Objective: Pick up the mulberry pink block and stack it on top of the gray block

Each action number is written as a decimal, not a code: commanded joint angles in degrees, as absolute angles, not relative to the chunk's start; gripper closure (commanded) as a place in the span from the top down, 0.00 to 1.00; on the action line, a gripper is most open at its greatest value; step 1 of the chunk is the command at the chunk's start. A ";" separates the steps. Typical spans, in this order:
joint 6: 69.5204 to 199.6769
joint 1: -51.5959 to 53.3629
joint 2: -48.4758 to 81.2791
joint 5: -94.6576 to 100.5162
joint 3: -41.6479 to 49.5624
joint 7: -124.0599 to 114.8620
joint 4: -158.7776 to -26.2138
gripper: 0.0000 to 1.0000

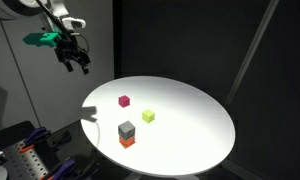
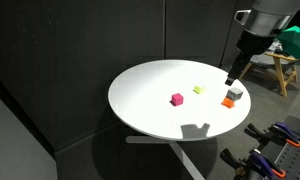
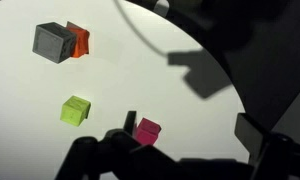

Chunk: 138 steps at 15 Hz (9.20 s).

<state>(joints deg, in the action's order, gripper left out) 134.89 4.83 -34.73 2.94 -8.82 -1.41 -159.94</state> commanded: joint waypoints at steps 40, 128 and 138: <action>128.06 4.09 -22.55 -1.14 -4.99 -4.26 -143.94 1.00; 142.85 3.65 30.85 -3.28 0.57 -12.87 -112.25 1.00; 147.18 4.99 34.85 -3.17 0.76 -12.97 -110.41 1.00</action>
<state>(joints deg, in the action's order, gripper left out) 146.80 4.38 33.37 -3.44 0.23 -12.30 -112.74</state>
